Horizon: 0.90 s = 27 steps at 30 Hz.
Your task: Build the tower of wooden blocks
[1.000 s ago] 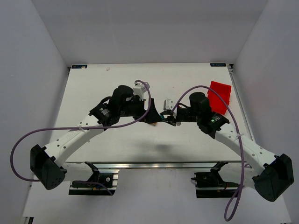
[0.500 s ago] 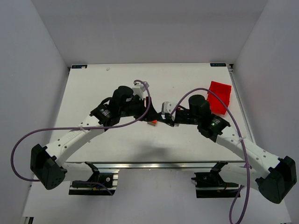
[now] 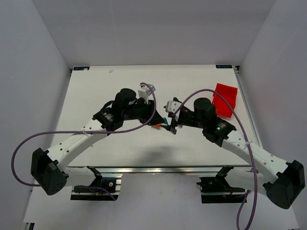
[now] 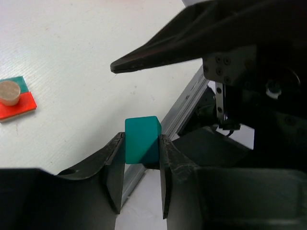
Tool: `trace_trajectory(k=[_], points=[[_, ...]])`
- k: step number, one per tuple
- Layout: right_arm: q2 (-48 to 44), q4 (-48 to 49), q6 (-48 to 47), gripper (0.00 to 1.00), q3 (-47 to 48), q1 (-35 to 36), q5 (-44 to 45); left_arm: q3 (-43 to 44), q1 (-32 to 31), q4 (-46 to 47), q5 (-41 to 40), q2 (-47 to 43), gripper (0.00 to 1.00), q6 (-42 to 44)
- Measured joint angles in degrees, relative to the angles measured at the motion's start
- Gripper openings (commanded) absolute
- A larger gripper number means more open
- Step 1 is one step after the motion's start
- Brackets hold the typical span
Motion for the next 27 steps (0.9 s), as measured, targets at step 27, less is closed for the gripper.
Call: trace_trajectory(k=[27], points=[[9.3, -30.6, 3.5, 0.89, 22.6, -1.1, -15.4, -2.6, -0.3, -7.6, 11.8, -9.9, 0.0, 61.8]])
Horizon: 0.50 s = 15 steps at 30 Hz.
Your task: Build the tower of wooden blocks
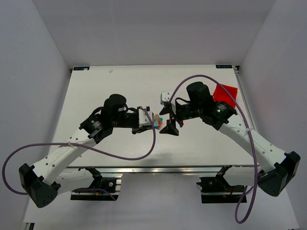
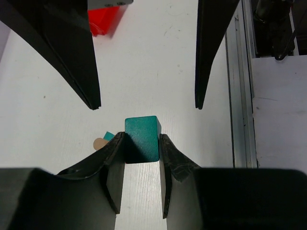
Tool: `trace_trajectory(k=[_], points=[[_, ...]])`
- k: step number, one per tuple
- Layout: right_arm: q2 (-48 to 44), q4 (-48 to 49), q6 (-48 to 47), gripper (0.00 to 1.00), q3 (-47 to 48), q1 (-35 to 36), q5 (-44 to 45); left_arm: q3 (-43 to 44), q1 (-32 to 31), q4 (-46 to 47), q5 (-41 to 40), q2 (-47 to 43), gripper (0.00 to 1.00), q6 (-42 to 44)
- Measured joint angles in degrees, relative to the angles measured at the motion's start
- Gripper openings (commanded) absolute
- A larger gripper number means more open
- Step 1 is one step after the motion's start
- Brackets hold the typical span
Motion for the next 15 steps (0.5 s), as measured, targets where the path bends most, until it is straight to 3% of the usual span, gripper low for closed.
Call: trace_trajectory(k=[7, 15], points=[[0.5, 0.1, -5.3, 0.88, -0.2, 0.2, -2.8, 0.0, 0.0, 0.0, 0.4, -1.8, 0.0, 1.0], [0.8, 1.3, -8.1, 0.76, -0.8, 0.8, -4.3, 0.0, 0.0, -0.4, 0.3, -1.7, 0.0, 0.7]])
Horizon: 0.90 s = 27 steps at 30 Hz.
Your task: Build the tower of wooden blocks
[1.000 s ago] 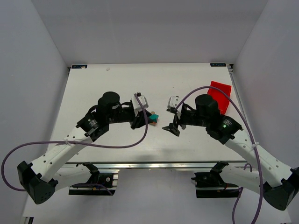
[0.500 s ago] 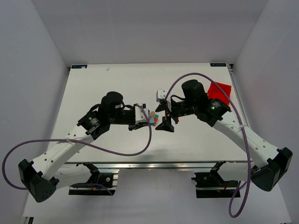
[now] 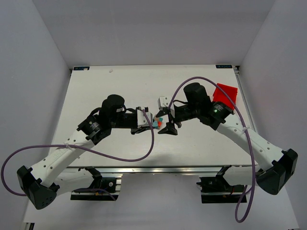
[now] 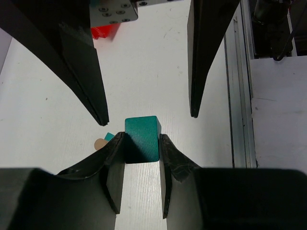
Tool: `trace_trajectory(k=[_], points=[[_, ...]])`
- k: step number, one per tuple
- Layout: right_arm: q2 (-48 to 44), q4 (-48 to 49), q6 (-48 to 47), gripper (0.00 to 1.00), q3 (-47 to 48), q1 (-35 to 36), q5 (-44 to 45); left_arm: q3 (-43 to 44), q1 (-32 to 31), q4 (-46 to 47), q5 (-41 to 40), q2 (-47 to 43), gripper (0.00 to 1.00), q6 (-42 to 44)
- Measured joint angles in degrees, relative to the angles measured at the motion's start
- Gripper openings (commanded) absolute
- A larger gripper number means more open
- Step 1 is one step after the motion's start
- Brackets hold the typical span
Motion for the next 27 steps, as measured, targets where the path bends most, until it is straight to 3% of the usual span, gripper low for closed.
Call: trace_trajectory(k=[3, 16, 21, 22, 23, 27], points=[[1.3, 0.0, 0.0, 0.7, 0.0, 0.3, 0.3, 0.0, 0.0, 0.0, -0.1, 0.0, 0.0, -0.2], [3.1, 1.5, 2.5, 0.65, 0.0, 1.1, 1.1, 0.0, 0.0, 0.0, -1.9, -0.5, 0.0, -1.3], [3.1, 1.7, 3.4, 0.45, 0.0, 1.1, 1.2, 0.0, 0.0, 0.0, -2.6, -0.5, 0.0, -1.5], [3.1, 1.8, 3.4, 0.34, 0.0, 1.1, 1.5, 0.0, 0.0, 0.0, -2.6, -0.5, 0.0, -1.6], [3.1, 1.9, 3.2, 0.28, 0.2, 1.1, 2.1, 0.0, 0.0, -0.1, -2.5, -0.5, 0.0, -1.8], [3.1, 1.7, 3.5, 0.18, 0.5, 1.1, 2.3, 0.0, -0.2, 0.0, -2.6, -0.7, 0.0, -1.9]])
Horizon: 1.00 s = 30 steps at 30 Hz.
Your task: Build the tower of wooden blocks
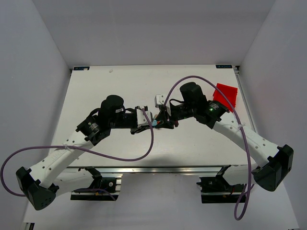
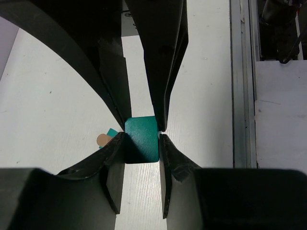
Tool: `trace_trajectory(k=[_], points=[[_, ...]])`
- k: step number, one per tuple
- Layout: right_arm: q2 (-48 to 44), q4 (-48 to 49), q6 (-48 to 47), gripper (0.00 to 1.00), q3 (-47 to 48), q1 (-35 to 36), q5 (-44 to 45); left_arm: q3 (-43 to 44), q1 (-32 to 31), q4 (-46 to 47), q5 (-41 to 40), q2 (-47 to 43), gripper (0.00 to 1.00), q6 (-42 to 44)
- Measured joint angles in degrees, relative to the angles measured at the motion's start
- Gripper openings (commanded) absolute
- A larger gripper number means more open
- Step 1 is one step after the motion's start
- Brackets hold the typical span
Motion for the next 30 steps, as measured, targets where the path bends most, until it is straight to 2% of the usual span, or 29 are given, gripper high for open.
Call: trace_trajectory(k=[2, 3, 5, 6, 7, 8, 13, 16, 22, 26, 30], points=[[0.0, 0.0, 0.0, 0.1, 0.1, 0.0, 0.0, 0.0, 0.0, 0.1, 0.0, 0.0, 0.0, 0.0], [0.0, 0.0, 0.0, 0.05, 0.2, 0.0, 0.0, 0.0, 0.0, 0.1, 0.0, 0.0, 0.05, 0.0], [0.0, 0.0, 0.2, 0.0, 0.2, 0.0, 0.0, 0.0, 0.0, 0.2, -0.1, 0.0, 0.34, -0.3], [0.0, 0.1, 0.4, 0.0, 0.2, 0.0, 0.1, 0.0, 0.0, 0.3, -0.3, -0.1, 0.56, -0.7], [0.1, 0.2, 0.6, 0.0, 0.2, 0.0, 0.3, 0.0, 0.0, 0.4, -0.8, -0.1, 0.94, -1.0], [0.2, 0.4, 1.1, 0.0, 0.3, 0.0, 0.7, 0.0, 0.0, 0.9, -1.5, -0.2, 0.98, -1.6], [1.2, 1.2, 3.6, 0.0, 1.1, -0.1, 7.8, -0.5, -0.1, 3.6, -8.6, -3.1, 0.98, -12.2], [2.1, 1.1, 4.7, 0.0, 1.4, -0.6, 13.3, -0.4, 0.0, 4.6, -15.4, -6.9, 0.98, -24.7], [6.0, -1.0, 4.4, 0.0, 2.6, -2.2, 23.8, 5.8, 0.6, -6.1, -32.4, -11.7, 0.98, -49.4], [10.2, -4.9, 2.3, 0.0, 6.2, -2.6, 26.1, 9.7, 0.7, -15.8, -43.5, -8.1, 0.98, -61.9], [15.7, -9.1, 2.6, 0.0, 12.3, -2.6, 27.8, 9.6, 1.1, -20.7, -49.8, -0.2, 0.98, -69.7]])
